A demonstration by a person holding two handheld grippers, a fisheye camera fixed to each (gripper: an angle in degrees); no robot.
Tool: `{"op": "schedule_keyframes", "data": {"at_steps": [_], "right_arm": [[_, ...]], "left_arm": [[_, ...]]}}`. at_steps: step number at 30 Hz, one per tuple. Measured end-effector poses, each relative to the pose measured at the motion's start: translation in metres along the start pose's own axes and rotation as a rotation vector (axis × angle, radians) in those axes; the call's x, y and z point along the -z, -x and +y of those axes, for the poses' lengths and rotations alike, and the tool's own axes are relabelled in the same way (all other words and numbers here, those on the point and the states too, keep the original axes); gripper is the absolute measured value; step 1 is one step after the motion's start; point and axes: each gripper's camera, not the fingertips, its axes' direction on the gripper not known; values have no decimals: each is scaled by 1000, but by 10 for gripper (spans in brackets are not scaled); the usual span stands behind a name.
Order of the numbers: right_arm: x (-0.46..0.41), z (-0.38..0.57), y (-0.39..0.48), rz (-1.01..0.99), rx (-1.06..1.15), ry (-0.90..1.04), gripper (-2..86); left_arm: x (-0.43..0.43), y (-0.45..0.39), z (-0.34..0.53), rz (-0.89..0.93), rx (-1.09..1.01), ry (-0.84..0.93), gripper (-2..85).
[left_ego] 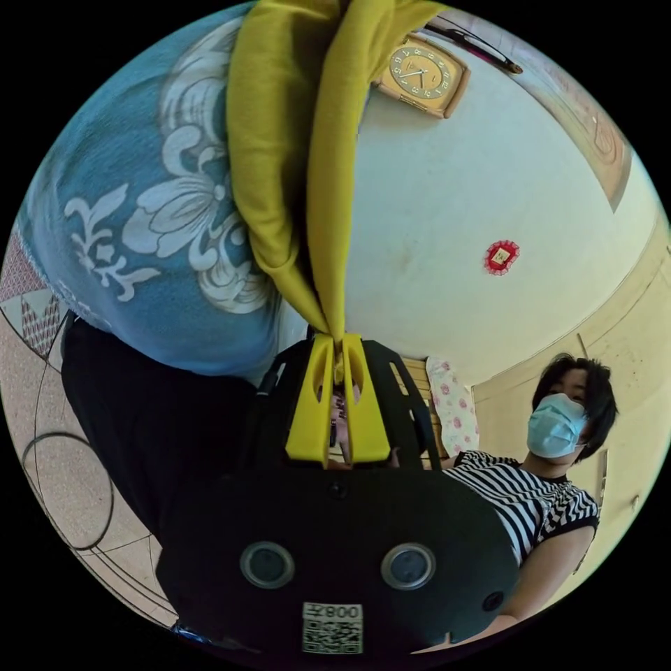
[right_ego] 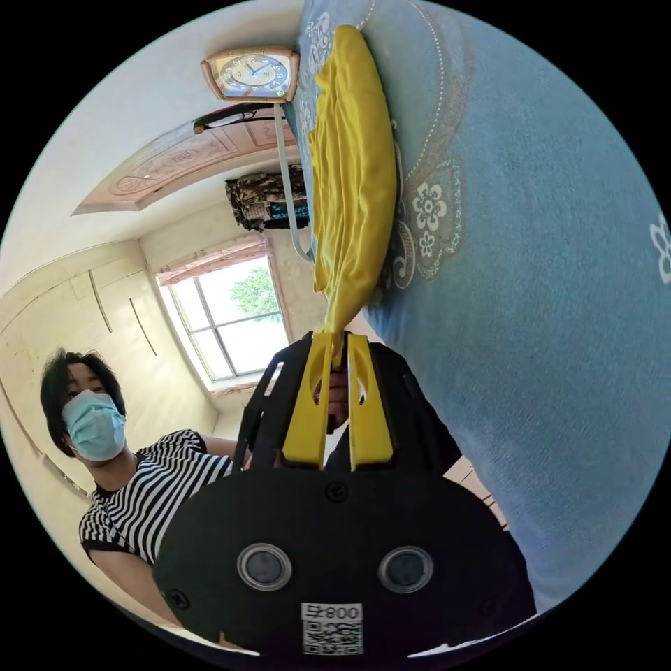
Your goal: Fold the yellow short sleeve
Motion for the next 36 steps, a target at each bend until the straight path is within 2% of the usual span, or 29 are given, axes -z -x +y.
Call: {"op": "schedule_keyframes", "data": {"at_steps": [7,13,20,24,36], "right_arm": [[-11,8,-9,-78,-3,8,95],[-14,20,-7,-74,6,-1,30],[1,39,13,-120,55,-30,15],[3,51,22,-112,65,-27,13],[12,99,32,-128,67,-50,11]], "left_arm": [[0,-7,1,-9,-7,3,28],[10,-10,10,-29,-7,-21,39],[45,-16,15,-33,-42,-166,88],[53,-27,11,31,-116,-260,118],[75,-33,-4,-38,-129,-485,123]]}}
